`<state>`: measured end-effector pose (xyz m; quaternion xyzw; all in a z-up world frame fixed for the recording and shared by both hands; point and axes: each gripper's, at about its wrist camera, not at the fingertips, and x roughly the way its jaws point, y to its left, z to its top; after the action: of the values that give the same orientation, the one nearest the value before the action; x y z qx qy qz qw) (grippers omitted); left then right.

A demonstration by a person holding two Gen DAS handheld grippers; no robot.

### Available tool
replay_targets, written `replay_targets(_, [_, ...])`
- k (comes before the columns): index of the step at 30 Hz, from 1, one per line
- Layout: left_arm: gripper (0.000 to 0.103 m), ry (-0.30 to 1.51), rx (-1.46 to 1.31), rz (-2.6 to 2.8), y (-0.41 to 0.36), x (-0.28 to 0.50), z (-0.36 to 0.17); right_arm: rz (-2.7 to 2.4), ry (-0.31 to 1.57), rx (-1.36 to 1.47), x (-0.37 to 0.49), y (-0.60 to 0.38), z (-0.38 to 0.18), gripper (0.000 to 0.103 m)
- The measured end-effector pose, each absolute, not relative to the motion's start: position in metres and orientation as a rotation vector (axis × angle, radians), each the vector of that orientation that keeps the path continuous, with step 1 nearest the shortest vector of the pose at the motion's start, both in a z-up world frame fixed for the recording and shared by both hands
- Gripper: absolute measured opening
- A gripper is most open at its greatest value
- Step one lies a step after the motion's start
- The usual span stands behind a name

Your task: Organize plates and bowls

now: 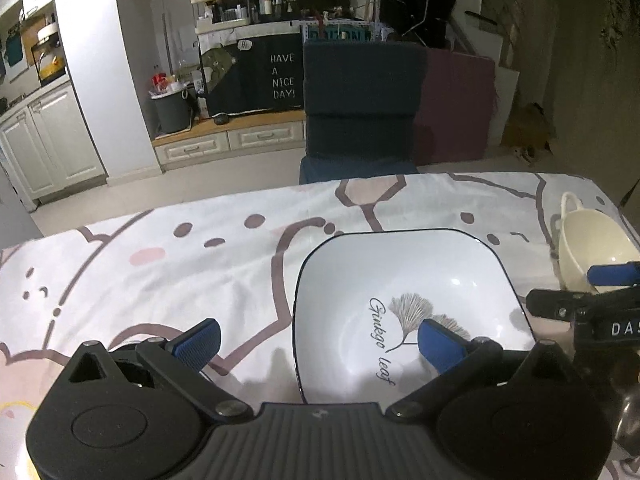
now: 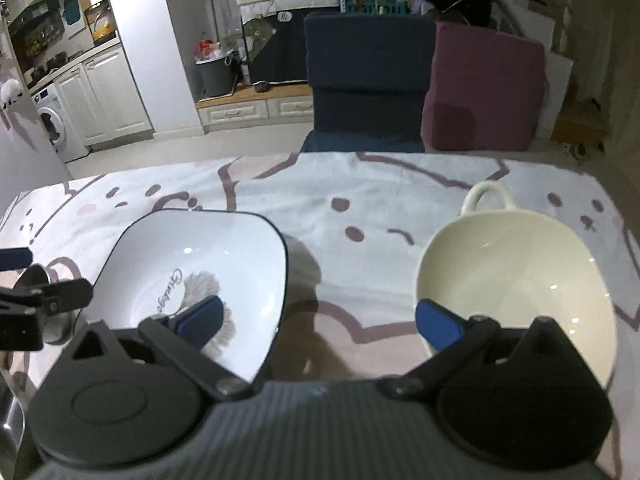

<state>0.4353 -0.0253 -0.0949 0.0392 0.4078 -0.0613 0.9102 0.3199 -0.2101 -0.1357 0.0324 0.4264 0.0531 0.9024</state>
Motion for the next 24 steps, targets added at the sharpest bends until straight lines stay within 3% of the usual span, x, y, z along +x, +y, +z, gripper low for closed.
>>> replay_targets(8, [0.103, 0.820, 0.034, -0.166, -0.015, 0.436, -0.105, 0.172, 0.926, 0.130, 0.315, -0.205, -0.132, 0.101])
replay_targets(9, [0.103, 0.825, 0.025, -0.184, -0.013, 0.437, -0.106, 0.169, 0.923, 0.130, 0.322, -0.207, -0.131, 0.095])
replay_targets(13, [0.103, 0.845, -0.044, -0.221, -0.007, 0.440, -0.109, 0.189, 0.973, 0.180, 0.325, -0.207, -0.133, 0.054])
replay_targets(14, [0.101, 0.848, -0.047, -0.222, -0.006, 0.441, -0.109, 0.198, 0.988, 0.205, 0.330, -0.210, -0.136, 0.051])
replay_targets(18, [0.091, 0.871, -0.061, -0.205, -0.002, 0.445, -0.112, 0.216, 1.040, 0.240, 0.341, -0.213, -0.145, 0.017])
replay_targets(24, [0.069, 0.920, -0.132, -0.183, 0.008, 0.451, -0.120, 0.210, 1.034, 0.248, 0.349, -0.216, -0.146, 0.012])
